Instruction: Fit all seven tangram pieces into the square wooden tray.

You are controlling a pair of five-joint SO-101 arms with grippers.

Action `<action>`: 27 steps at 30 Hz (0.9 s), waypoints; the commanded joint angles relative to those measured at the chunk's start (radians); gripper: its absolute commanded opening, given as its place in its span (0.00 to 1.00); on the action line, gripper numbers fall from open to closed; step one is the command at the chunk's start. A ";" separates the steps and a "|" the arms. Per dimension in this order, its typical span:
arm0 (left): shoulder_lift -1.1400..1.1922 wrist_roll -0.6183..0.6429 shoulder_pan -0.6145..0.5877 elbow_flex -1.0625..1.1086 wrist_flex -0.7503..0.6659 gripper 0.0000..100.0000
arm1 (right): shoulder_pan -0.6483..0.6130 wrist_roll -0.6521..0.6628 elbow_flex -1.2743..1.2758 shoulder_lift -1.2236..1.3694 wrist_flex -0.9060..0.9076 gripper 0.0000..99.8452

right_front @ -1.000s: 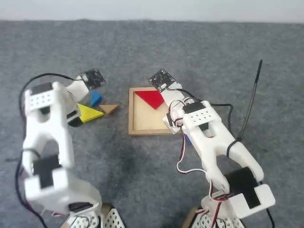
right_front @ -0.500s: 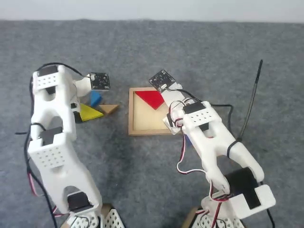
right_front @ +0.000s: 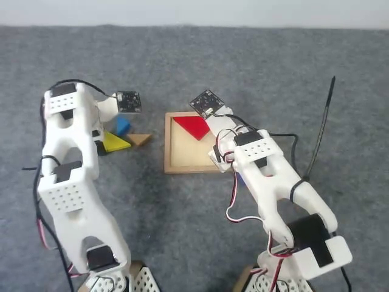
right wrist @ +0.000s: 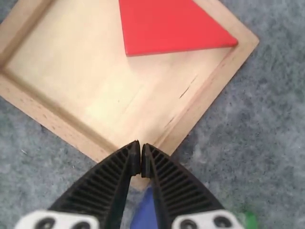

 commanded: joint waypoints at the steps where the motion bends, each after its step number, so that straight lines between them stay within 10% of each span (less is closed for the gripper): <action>1: -0.003 0.137 -0.028 -0.013 0.086 0.25 | 0.004 0.017 -0.009 -0.051 -0.007 0.01; 13: -0.005 0.399 -0.066 -0.200 0.315 0.25 | 0.008 0.020 -0.011 -0.051 -0.008 0.01; 27: 0.071 1.629 0.003 -0.366 -0.041 0.21 | 0.005 0.020 -0.011 -0.051 -0.008 0.01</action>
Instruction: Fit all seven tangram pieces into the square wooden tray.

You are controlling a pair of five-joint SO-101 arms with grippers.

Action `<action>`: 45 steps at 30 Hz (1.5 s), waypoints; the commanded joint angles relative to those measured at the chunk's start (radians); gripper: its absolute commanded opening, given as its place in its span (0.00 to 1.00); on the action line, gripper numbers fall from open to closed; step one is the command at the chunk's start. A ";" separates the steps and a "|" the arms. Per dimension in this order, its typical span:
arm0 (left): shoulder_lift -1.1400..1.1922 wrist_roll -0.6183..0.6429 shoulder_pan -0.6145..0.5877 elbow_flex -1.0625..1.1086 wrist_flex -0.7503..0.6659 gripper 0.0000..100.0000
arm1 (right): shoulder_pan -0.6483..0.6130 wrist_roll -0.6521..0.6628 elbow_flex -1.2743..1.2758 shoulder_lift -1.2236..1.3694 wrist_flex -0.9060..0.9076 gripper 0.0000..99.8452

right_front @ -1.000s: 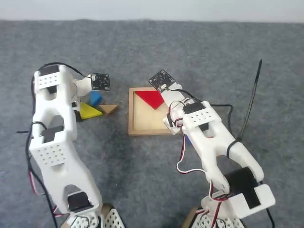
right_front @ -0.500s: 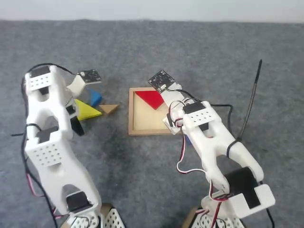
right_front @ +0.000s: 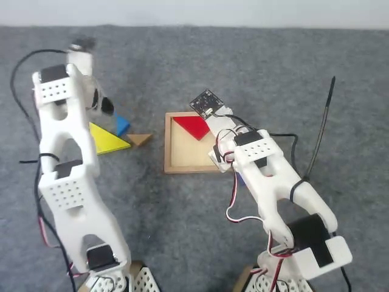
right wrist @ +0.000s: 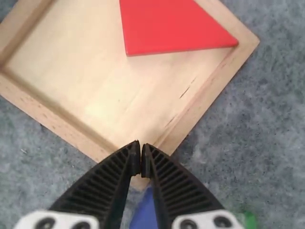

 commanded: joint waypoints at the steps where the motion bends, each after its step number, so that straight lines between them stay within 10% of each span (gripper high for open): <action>1: 0.028 0.336 0.002 -0.039 -0.121 0.18 | 0.005 0.015 -0.011 -0.051 -0.008 0.01; 7: 0.101 0.356 -0.023 -0.056 -0.227 0.02 | 0.010 0.015 -0.011 -0.053 -0.008 0.01; 27: 0.193 0.127 -0.132 -0.337 0.269 0.01 | 0.012 0.017 -0.011 -0.050 -0.013 0.01; 36: 0.298 0.124 0.046 -0.426 -0.009 0.01 | 0.013 0.017 -0.009 -0.044 -0.016 0.01; 45: 0.370 0.077 0.044 -0.490 0.095 0.01 | 0.013 0.018 -0.009 -0.044 -0.016 0.01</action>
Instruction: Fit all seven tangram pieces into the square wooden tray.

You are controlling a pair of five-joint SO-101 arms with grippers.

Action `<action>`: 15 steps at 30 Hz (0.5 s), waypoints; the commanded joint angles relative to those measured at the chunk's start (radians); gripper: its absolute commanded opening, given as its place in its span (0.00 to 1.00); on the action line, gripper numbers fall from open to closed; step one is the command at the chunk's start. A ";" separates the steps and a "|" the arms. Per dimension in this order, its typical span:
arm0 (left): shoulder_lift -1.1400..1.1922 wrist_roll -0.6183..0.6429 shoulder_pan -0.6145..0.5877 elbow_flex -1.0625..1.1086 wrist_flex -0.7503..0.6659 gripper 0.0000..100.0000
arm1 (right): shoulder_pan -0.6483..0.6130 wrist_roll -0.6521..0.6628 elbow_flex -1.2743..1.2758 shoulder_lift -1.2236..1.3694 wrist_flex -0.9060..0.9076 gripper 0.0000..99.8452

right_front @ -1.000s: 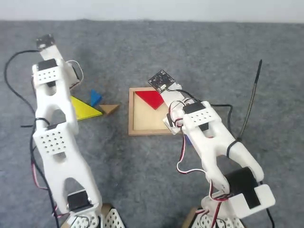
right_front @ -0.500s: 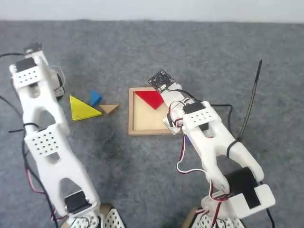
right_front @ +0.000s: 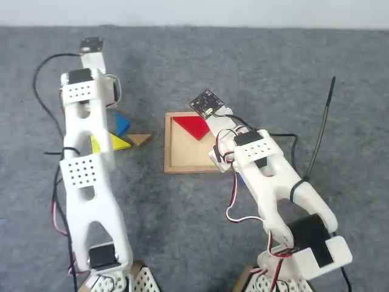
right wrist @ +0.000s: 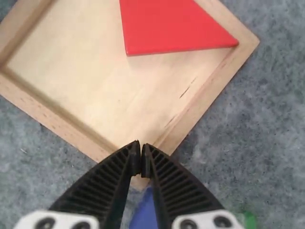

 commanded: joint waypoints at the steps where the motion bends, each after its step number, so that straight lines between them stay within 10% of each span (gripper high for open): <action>1: -0.003 -0.031 -0.049 -0.056 0.071 0.01 | 0.013 0.015 -0.009 -0.044 -0.016 0.01; 15: -0.006 -0.353 -0.118 -0.056 0.338 0.01 | 0.024 0.038 -0.008 -0.048 -0.016 0.01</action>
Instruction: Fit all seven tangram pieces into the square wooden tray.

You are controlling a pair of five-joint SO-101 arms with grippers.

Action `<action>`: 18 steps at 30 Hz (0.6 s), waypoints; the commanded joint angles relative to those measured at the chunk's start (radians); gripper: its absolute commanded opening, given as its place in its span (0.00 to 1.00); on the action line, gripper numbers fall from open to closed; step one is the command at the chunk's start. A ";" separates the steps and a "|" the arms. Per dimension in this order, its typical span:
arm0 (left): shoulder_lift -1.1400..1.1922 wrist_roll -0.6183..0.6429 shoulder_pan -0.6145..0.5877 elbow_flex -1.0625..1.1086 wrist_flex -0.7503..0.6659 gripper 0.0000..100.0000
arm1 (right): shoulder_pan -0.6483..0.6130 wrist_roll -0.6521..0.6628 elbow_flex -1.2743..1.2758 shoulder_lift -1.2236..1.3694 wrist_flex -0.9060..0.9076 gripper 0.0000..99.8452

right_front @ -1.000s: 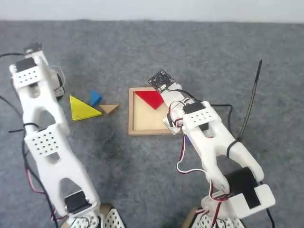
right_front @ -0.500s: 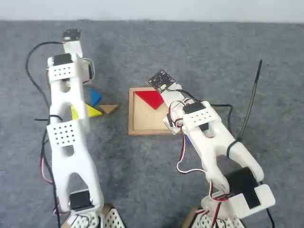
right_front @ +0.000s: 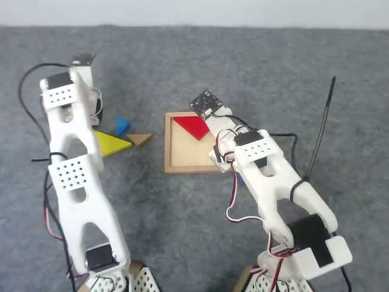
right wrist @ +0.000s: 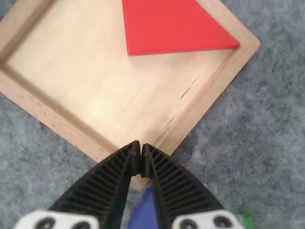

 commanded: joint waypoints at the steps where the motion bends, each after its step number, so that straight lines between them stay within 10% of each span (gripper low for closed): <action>1: -0.031 -0.112 -0.015 -0.028 0.094 0.01 | 0.024 0.020 -0.008 -0.048 -0.016 0.01; 18: -0.331 -0.634 -0.117 0.430 0.089 0.01 | 0.022 0.021 -0.009 -0.044 -0.016 0.01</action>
